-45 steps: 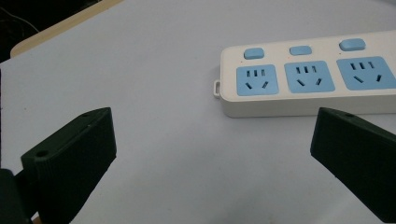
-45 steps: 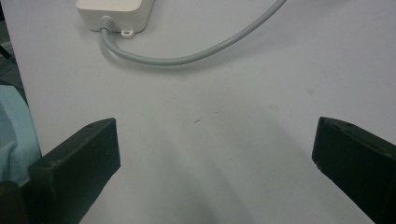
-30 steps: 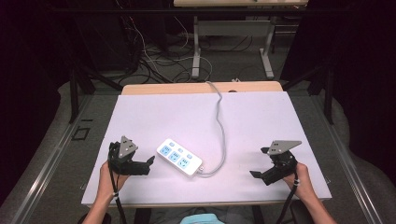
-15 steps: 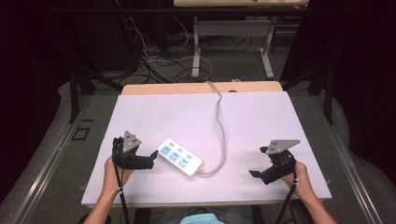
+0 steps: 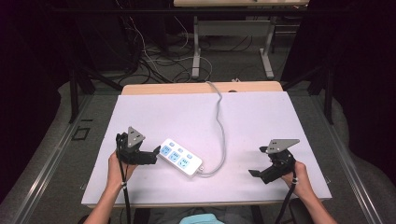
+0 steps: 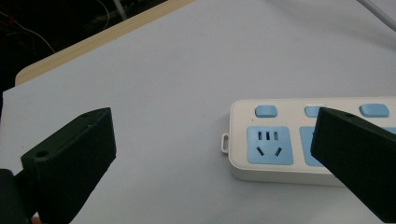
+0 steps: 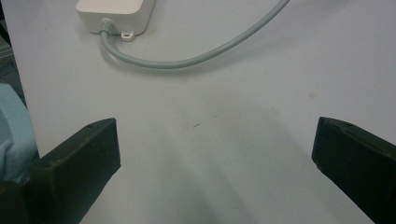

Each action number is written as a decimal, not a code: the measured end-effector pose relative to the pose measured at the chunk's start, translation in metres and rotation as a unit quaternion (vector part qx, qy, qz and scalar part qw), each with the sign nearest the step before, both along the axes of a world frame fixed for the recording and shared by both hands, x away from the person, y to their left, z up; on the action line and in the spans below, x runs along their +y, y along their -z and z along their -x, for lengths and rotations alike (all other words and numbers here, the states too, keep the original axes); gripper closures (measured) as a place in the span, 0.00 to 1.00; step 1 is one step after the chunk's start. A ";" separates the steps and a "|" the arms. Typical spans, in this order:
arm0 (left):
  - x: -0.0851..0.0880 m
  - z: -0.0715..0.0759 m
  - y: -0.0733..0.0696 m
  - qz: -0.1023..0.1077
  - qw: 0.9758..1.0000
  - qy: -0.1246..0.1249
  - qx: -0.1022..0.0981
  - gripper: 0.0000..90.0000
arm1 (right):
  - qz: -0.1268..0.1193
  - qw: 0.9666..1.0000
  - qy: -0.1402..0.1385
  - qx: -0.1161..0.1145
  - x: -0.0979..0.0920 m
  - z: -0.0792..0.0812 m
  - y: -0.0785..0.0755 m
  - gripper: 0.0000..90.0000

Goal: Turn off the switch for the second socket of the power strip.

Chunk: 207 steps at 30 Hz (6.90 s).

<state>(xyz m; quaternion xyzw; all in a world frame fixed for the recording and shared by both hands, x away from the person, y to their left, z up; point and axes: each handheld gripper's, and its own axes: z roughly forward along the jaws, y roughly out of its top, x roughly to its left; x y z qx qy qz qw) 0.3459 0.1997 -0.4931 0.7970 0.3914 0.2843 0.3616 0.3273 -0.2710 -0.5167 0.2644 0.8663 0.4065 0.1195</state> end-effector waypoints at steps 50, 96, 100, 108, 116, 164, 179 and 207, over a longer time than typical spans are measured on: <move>-0.052 -0.033 0.016 -0.007 0.997 0.070 0.033 0.00 | 0.019 1.000 -0.005 0.006 0.002 -0.003 0.004 0.01; -0.061 -0.033 0.028 0.033 0.990 0.120 0.065 0.82 | 0.029 1.000 -0.009 0.001 0.002 0.001 0.004 0.01; -0.059 -0.033 0.028 0.038 0.990 0.120 0.064 0.93 | 0.030 0.999 -0.008 0.007 0.003 0.001 0.004 0.01; -0.059 -0.033 0.030 0.043 0.988 0.131 0.068 1.00 | 0.033 0.999 -0.011 0.002 0.003 0.003 0.003 0.01; -0.059 -0.034 0.034 0.052 0.986 0.142 0.074 1.00 | 0.034 0.999 -0.007 0.000 0.003 0.002 0.004 0.01; -0.064 -0.034 0.048 0.044 0.983 0.155 0.086 1.00 | 0.042 0.999 -0.018 0.004 0.006 0.002 0.005 0.01; -0.063 -0.035 0.050 0.057 0.983 0.151 0.092 1.00 | 0.048 0.999 -0.016 0.007 0.008 0.003 0.005 0.01; -0.062 -0.036 0.050 0.059 0.982 0.150 0.097 1.00 | 0.055 0.998 -0.020 0.003 0.008 0.002 0.005 0.01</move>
